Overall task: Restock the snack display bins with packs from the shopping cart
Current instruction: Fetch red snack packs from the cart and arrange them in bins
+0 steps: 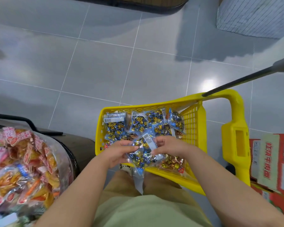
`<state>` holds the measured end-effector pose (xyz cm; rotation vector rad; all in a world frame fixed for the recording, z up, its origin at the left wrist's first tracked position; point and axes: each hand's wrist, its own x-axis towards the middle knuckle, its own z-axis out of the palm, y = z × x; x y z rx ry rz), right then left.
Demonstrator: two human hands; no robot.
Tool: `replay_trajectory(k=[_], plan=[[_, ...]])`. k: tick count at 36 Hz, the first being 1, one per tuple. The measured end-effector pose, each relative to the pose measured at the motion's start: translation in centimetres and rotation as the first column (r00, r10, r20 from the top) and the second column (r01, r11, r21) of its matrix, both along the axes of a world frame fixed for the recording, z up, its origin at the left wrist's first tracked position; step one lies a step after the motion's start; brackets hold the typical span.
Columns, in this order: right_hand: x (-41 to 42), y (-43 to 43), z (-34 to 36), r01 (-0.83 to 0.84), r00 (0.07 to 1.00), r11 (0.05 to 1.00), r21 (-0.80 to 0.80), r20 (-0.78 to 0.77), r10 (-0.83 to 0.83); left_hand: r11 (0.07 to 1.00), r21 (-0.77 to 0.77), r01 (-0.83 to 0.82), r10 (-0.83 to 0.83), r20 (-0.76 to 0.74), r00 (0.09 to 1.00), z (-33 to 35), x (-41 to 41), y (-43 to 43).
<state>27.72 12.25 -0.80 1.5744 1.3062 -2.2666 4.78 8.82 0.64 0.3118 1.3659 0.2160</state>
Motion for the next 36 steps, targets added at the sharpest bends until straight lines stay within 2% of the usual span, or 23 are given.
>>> replay_trajectory(k=[3,5,7,8,9,11,13,19,24,29,32,34,36], plan=[[0.0,1.2,-0.5,0.129,0.989,0.989,0.078,0.066,-0.135,0.999,-0.044,0.004,-0.002,0.044,0.999,0.4,-0.6,0.2],[0.2,1.9,-1.5,0.191,0.927,0.929,0.317,0.254,-0.277,0.997,-0.067,-0.045,0.047,0.024,0.999,0.5,-0.7,0.2],[0.7,2.5,-2.6,0.051,0.8,0.818,0.573,0.467,-0.377,0.986,-0.074,-0.153,0.152,-0.018,0.988,0.1,-0.8,-0.1],[1.0,2.7,-3.0,-0.029,0.749,0.781,0.624,0.531,-0.397,0.972,-0.079,-0.224,0.222,-0.025,0.975,-0.2,-0.9,-0.3],[1.3,2.9,-3.4,-0.093,0.722,0.775,0.625,0.578,-0.38,0.953,-0.086,-0.291,0.291,-0.019,0.957,-0.3,-0.9,-0.5],[1.7,3.1,-4.3,-0.22,0.711,0.814,0.537,0.66,-0.243,0.914,-0.096,-0.394,0.395,-0.008,0.919,-0.5,-1.0,-1.0],[2.1,3.2,-5.3,-0.333,0.687,0.83,0.447,0.718,-0.112,0.893,-0.093,-0.44,0.44,-0.016,0.898,-1.0,-1.3,-1.3],[3.6,3.6,-6.1,-0.445,0.634,0.734,0.513,0.76,-0.147,0.859,-0.137,-0.492,0.49,-0.054,0.87,-1.5,-1.8,-2.1],[3.9,3.4,-4.7,-0.298,0.719,0.705,0.644,0.637,-0.278,0.822,-0.156,-0.547,0.544,-0.062,0.837,-1.1,-1.4,-2.2],[2.8,1.8,-1.0,-0.269,0.756,0.486,0.831,0.495,-0.429,0.874,-0.056,-0.483,0.48,-0.063,0.875,-0.9,-0.2,-1.5],[0.7,0.3,1.7,-0.263,0.848,0.405,0.876,0.41,-0.337,0.869,-0.043,-0.493,0.493,-0.001,0.87,-0.6,0.5,-1.0],[-1.2,-0.7,2.7,-0.374,0.876,0.36,0.855,0.453,-0.165,0.872,-0.035,-0.487,0.489,0.06,0.87,-0.3,0.9,-0.7],[-3.1,-1.8,2.8,-0.469,0.872,0.394,0.79,0.485,0.065,0.849,-0.054,-0.525,0.527,0.153,0.836,0.0,1.2,-0.3]])
